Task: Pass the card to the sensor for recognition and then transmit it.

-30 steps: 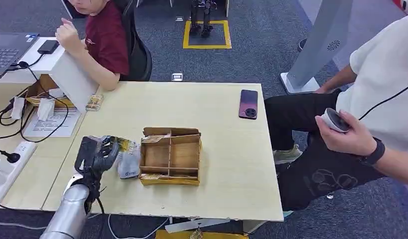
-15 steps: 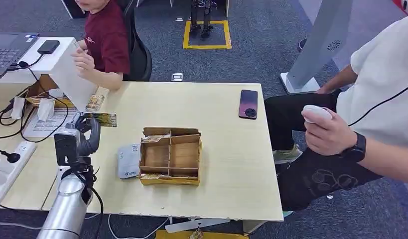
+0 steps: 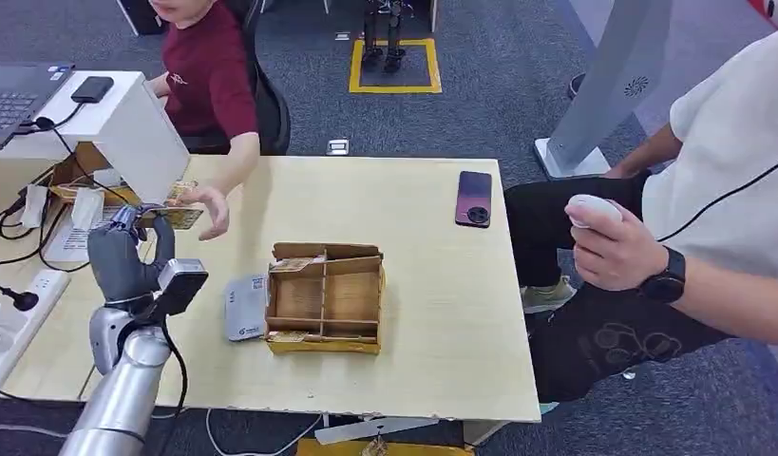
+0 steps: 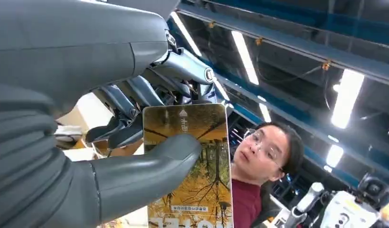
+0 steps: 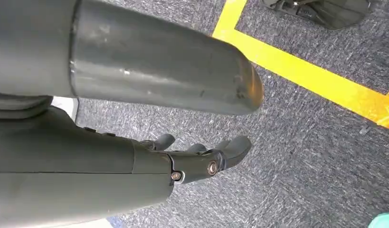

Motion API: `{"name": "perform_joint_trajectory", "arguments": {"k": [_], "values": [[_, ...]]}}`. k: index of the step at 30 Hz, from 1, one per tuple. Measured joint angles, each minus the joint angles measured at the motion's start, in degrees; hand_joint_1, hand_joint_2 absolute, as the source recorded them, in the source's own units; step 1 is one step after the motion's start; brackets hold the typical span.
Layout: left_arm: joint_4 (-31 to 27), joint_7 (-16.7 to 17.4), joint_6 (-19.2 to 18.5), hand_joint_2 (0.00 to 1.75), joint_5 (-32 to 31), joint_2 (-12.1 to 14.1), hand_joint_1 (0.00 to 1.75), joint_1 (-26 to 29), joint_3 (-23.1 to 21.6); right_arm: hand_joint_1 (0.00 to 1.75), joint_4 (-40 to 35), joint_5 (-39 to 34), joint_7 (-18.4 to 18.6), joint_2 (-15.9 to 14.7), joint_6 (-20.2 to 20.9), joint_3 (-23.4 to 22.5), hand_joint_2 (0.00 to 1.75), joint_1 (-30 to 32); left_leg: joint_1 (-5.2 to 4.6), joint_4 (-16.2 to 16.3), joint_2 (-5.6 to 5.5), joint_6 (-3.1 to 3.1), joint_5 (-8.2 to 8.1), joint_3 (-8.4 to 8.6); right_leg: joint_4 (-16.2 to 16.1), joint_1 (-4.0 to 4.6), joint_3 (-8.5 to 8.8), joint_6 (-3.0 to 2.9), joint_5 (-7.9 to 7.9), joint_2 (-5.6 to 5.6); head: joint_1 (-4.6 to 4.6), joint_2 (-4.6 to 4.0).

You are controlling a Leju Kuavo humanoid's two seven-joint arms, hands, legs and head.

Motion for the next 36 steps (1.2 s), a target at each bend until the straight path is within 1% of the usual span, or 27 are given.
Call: {"name": "perform_joint_trajectory", "arguments": {"k": [4, 15, 16, 21, 24, 26, 31, 32, 34, 36], "values": [[0.9, 0.1, 0.0, 1.75, -0.3, 0.1, 1.75, -0.3, 0.0, 0.00, 0.0, 0.2, 0.0, 0.0, 0.0, 0.0, 0.00, 0.0, 0.00, 0.0, 0.00, 0.00, 0.00, 0.00, 0.0, 0.00, 0.00, 0.00, 0.00, 0.00, 0.00, 0.00], [2.5, -0.3, -0.2, 1.75, 2.0, 0.2, 1.75, -0.7, 0.0, 0.00, 0.0, 0.4, 0.1, 0.0, 0.2, 0.0, 0.00, 0.0, 0.00, 0.0, 0.00, 0.00, 0.00, 0.00, 0.0, 0.00, 0.00, 0.00, 0.00, 0.00, 0.00, 0.00], [2.6, -0.3, -0.2, 1.75, 2.1, 0.2, 0.00, -0.7, 0.0, 0.00, 0.0, 0.4, 0.0, 0.0, 0.2, 0.0, 0.00, 0.0, 0.00, 0.0, 0.00, 0.00, 0.00, 0.00, 0.0, 0.00, 0.00, 0.00, 0.00, 0.00, 0.00, 0.00], [2.8, -0.4, -1.5, 1.75, 4.3, 0.4, 0.00, -0.7, 0.0, 0.00, 0.0, 0.6, 0.0, 0.0, 0.2, 0.0, 0.00, 0.0, 0.00, 0.0, 0.00, 0.00, 0.00, -0.01, 0.0, 0.00, 0.00, 0.00, 0.00, 0.00, 0.00, 0.00], [2.8, 0.6, -4.9, 1.75, 6.8, 0.7, 0.00, -0.8, 0.0, 0.00, 0.0, 0.6, 0.0, 0.0, 0.0, -0.2, 0.00, 0.0, 0.00, 0.0, 0.00, 0.00, 0.00, -0.01, 0.0, 0.00, 0.00, 0.00, 0.00, 0.00, 0.00, 0.00], [2.7, 0.9, -6.4, 1.75, 7.4, 1.0, 0.00, -0.7, 0.0, 0.00, 0.0, 0.6, 0.0, 0.0, 0.0, -0.3, 0.00, 0.0, 0.00, 0.0, 0.00, 0.00, 0.00, -0.01, 0.0, 0.00, 0.00, 0.00, 0.00, 0.00, 0.00, 0.00], [2.3, 1.0, -7.2, 1.75, 7.9, 1.7, 0.00, -0.5, 0.0, 0.00, 0.0, 0.6, 0.0, 0.0, 0.0, -0.5, 0.00, 0.0, 0.00, 0.0, 0.00, 0.00, 0.00, -0.01, 0.0, 0.00, 0.00, 0.00, 0.00, 0.00, 0.00, -0.02], [2.2, 1.0, -7.9, 1.75, 8.3, 1.8, 0.00, -0.4, 0.0, 0.00, 0.0, 0.6, 0.0, 0.0, 0.0, -0.5, 0.00, 0.0, 0.00, 0.0, 0.00, 0.00, 0.00, -0.01, 0.0, 0.00, 0.00, 0.00, 0.00, -0.01, 0.00, 0.00], [1.4, 0.8, -11.7, 1.75, 10.4, 2.1, 0.00, 0.1, 0.0, 0.00, 0.0, 0.5, 0.0, 0.0, -0.1, -0.9, 0.00, 0.0, 0.00, 0.0, 0.02, 0.00, 0.00, -0.01, 0.0, 0.00, 0.01, 0.00, 0.00, 0.01, 0.00, 0.00], [-1.0, -0.5, -15.0, 1.75, 11.2, 2.6, 0.00, 1.6, -0.1, 0.00, 0.0, 0.5, 0.0, 0.0, -0.1, -1.3, 0.00, 0.1, 0.00, 0.0, 0.08, 0.00, -0.01, 0.00, 0.0, 0.00, -0.01, 0.00, 0.00, 0.06, 0.00, 0.00]]}}
